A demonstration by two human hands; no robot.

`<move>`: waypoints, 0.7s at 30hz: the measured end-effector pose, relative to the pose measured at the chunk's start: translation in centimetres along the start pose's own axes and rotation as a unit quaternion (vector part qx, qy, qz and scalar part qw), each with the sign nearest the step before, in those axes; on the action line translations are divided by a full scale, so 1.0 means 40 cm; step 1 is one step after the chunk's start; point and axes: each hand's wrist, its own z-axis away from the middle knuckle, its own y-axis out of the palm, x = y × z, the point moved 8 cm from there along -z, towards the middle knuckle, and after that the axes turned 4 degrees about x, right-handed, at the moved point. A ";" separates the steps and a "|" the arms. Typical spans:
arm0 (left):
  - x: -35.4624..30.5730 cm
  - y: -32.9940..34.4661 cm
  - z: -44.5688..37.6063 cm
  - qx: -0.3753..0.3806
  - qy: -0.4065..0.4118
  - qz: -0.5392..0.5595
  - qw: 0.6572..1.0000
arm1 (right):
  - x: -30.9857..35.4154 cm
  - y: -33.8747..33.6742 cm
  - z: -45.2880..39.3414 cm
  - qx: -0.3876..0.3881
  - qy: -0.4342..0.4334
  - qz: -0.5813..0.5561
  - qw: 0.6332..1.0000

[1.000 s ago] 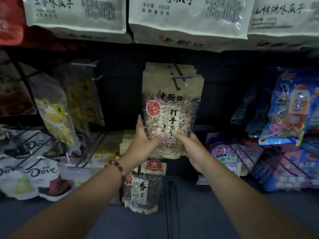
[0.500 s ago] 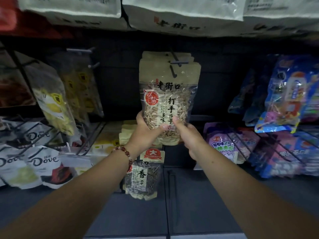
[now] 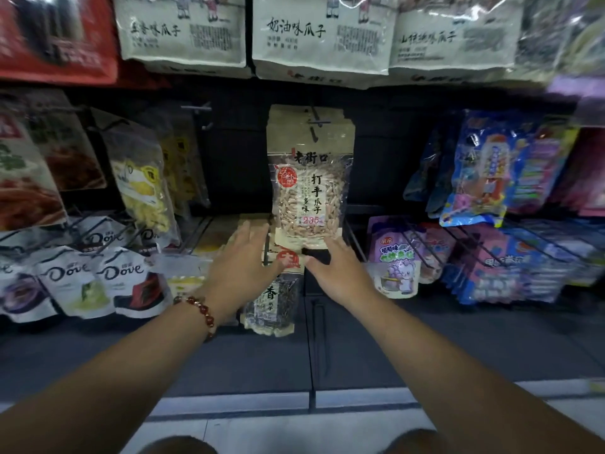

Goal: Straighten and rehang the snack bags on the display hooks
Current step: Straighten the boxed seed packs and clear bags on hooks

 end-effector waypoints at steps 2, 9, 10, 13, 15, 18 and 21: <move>-0.008 -0.006 0.047 0.002 0.020 -0.040 0.999 | 0.011 0.000 0.045 0.012 -0.008 0.023 1.000; -0.010 0.008 0.169 -0.035 0.129 -0.173 0.976 | 0.017 0.037 0.141 0.032 -0.041 0.123 0.991; -0.004 0.021 0.181 -0.034 0.137 -0.190 0.972 | 0.013 0.050 0.150 0.040 -0.044 0.138 0.989; 0.046 0.084 0.210 -0.005 0.111 -0.210 0.971 | -0.013 0.108 0.168 0.067 -0.045 0.181 0.980; 0.095 0.132 0.228 0.045 0.072 -0.220 0.972 | -0.038 0.159 0.178 0.089 -0.043 0.210 0.973; 0.149 0.171 0.234 0.098 0.027 -0.224 0.969 | -0.074 0.230 0.184 0.138 -0.022 0.233 0.962; 0.159 0.182 0.222 0.113 0.015 -0.207 0.972 | -0.070 0.275 0.168 0.166 -0.008 0.230 0.959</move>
